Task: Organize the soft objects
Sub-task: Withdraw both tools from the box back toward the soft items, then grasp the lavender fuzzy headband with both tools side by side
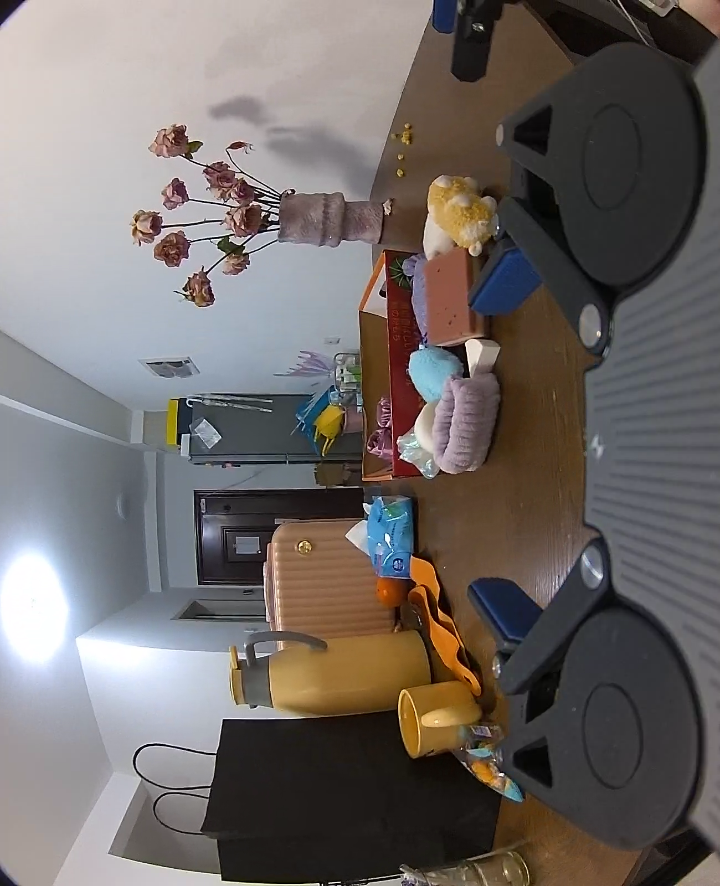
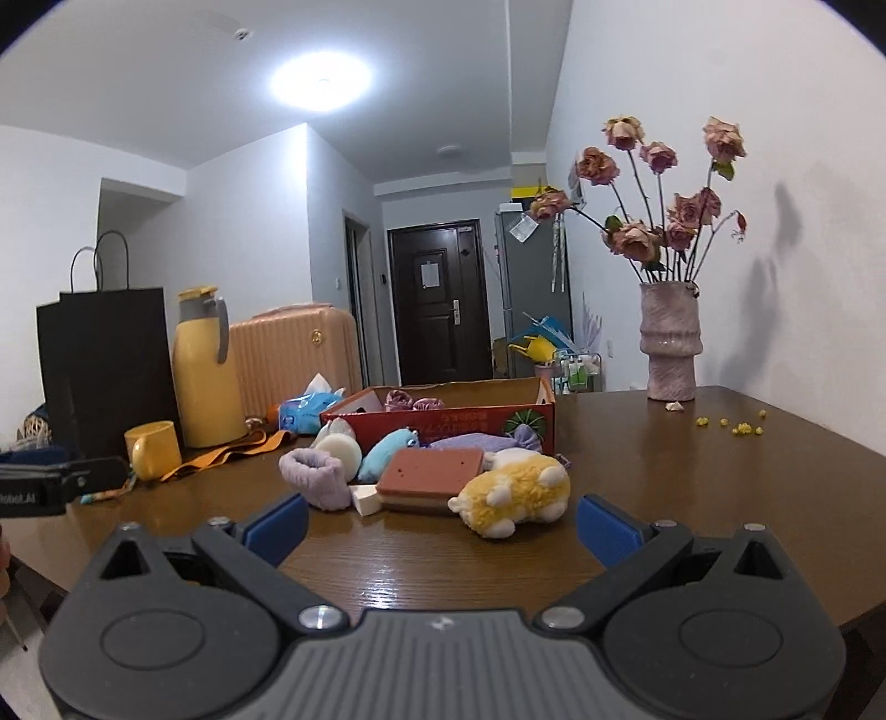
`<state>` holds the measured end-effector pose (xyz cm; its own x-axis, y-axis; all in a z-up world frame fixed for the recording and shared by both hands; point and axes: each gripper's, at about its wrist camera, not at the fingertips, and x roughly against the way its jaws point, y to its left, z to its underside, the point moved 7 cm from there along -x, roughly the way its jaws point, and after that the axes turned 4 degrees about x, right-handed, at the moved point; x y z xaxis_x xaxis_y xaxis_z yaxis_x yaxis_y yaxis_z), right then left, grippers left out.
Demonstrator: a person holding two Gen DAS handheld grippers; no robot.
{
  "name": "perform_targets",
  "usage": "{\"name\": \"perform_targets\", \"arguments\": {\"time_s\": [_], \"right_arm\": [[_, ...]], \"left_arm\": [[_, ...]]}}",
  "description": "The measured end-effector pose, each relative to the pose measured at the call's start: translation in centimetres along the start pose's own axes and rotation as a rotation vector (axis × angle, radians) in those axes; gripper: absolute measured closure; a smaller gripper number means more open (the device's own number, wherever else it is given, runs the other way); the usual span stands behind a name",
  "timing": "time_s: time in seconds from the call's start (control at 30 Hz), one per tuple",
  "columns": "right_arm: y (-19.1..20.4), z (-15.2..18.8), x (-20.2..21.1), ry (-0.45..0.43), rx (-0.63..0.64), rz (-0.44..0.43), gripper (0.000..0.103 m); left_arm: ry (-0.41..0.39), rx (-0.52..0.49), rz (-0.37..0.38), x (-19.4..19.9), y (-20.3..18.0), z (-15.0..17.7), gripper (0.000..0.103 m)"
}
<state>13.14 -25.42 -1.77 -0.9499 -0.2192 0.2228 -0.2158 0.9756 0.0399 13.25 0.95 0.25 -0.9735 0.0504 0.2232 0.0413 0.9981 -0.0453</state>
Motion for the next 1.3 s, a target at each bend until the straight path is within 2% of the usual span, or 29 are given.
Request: {"name": "perform_targets", "arguments": {"time_s": [0.2, 0.4, 0.47, 0.57, 0.67, 0.73, 0.83, 0.9, 0.97, 1.03, 1.17, 1.3], "right_arm": [[0.5, 0.0, -2.0, 0.023, -0.011, -0.009, 0.000], [1.7, -0.1, -6.8, 0.131, 0.000, -0.055, 0.006], [2.1, -0.2, -8.8, 0.172, -0.021, -0.094, 0.011], [3.1, -0.6, -12.2, 0.209, -0.026, -0.134, 0.018], [4.1, -1.4, -15.7, 0.222, -0.029, -0.155, 0.023], [5.0, -2.0, -18.3, 0.232, -0.035, -0.178, 0.032], [6.4, -2.5, -21.7, 0.244, -0.024, -0.213, 0.039], [7.5, -2.8, -23.8, 0.252, -0.004, -0.223, 0.044], [8.2, -2.8, -25.6, 0.263, -0.002, -0.231, 0.048], [8.8, -2.4, -27.3, 0.286, -0.014, -0.241, 0.057], [9.0, -1.2, -29.3, 0.328, -0.047, -0.240, 0.071], [9.4, -0.4, -29.0, 0.344, -0.060, -0.277, 0.084]], "left_arm": [[0.025, 0.008, -0.005, -2.1, 0.5, -0.2, 0.000], [0.122, -0.004, -0.030, -7.2, 1.9, 0.0, 0.000], [0.171, -0.015, -0.039, -9.6, 2.7, 0.2, 0.000], [0.203, -0.034, -0.046, -13.0, 3.6, 0.1, 0.000], [0.208, -0.035, -0.010, -16.6, 4.3, -0.8, 0.000], [0.220, -0.019, 0.035, -19.1, 4.6, -1.5, 0.003], [0.243, 0.001, 0.094, -22.5, 4.6, -2.1, 0.018], [0.283, 0.004, 0.110, -24.8, 4.6, -1.9, 0.038], [0.328, 0.007, 0.136, -26.6, 4.5, -1.3, 0.046], [0.363, 0.015, 0.166, -27.7, 4.5, -0.5, 0.053], [0.406, 0.059, 0.225, -27.8, 4.6, 0.8, 0.083], [0.391, 0.039, 0.206, -25.6, 4.4, 1.5, 0.086]]}}
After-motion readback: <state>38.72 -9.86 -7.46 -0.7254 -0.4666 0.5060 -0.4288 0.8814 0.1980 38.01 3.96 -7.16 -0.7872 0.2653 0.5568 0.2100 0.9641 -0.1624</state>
